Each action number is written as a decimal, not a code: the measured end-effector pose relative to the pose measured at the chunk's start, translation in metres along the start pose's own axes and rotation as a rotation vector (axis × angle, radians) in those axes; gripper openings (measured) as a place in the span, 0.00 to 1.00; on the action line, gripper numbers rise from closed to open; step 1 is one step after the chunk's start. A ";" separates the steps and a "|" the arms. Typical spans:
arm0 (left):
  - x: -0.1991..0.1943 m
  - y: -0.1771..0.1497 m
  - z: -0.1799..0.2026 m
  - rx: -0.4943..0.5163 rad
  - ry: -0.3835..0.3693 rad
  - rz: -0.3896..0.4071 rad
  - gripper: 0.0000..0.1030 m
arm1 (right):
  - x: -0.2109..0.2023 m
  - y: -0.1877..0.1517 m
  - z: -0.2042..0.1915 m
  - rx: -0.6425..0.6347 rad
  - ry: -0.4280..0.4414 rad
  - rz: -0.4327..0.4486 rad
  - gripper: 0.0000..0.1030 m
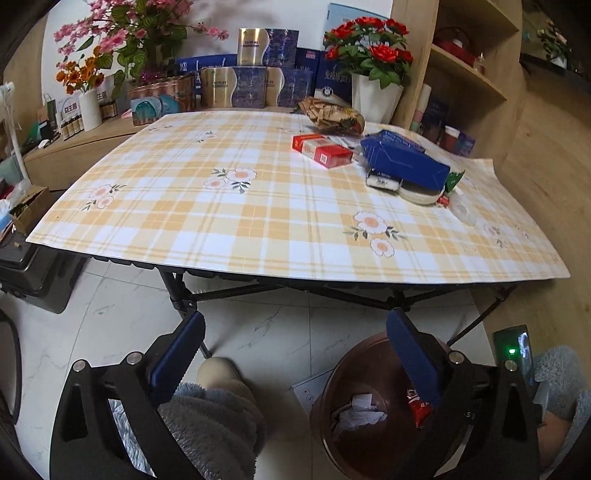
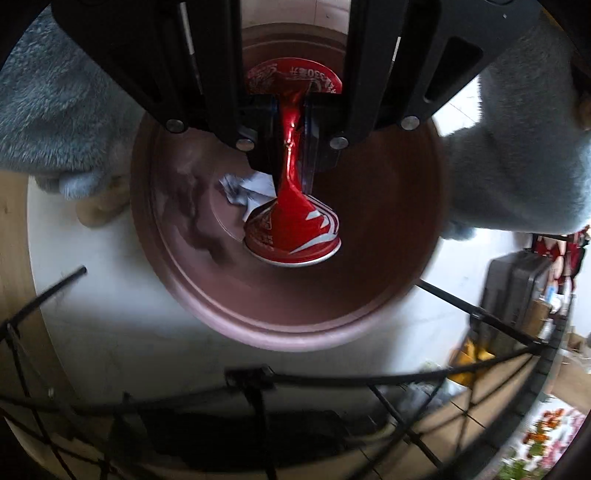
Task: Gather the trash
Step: 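Lower both held items over the brown bin and open both grippers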
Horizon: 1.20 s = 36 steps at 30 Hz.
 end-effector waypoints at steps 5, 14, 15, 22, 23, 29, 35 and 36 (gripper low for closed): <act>0.005 -0.002 0.009 0.043 -0.001 -0.011 0.93 | 0.008 -0.002 0.001 -0.011 -0.033 -0.030 0.12; 0.008 -0.001 0.003 -0.001 -0.005 -0.022 0.93 | 0.006 -0.002 -0.001 -0.026 -0.004 -0.015 0.60; 0.008 -0.001 0.001 -0.010 -0.004 -0.019 0.93 | 0.003 -0.001 -0.002 -0.032 -0.013 0.001 0.61; 0.011 0.000 -0.008 -0.086 -0.005 -0.017 0.93 | -0.033 0.011 0.001 -0.005 0.001 0.150 0.93; 0.012 0.000 -0.008 -0.086 -0.004 -0.020 0.93 | -0.040 0.013 0.000 -0.010 0.007 0.177 0.94; 0.014 0.005 -0.004 -0.075 -0.001 -0.025 0.93 | -0.078 0.025 -0.011 -0.074 0.037 0.307 0.95; 0.013 0.018 -0.004 -0.077 -0.015 -0.022 0.93 | -0.109 0.036 -0.020 -0.124 0.062 0.386 0.95; 0.013 0.021 -0.004 -0.075 -0.016 -0.019 0.93 | -0.113 0.038 -0.021 -0.132 0.064 0.392 0.95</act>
Point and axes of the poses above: each gripper's, at about its wrist camera, not at the fingertips, and x roughly the way its jaws point, z to its right, y to its top, the point moved 5 cm from there along x, roughly the way its jaws point, and after that the axes turned 5 degrees about x, right-handed, at the moved point
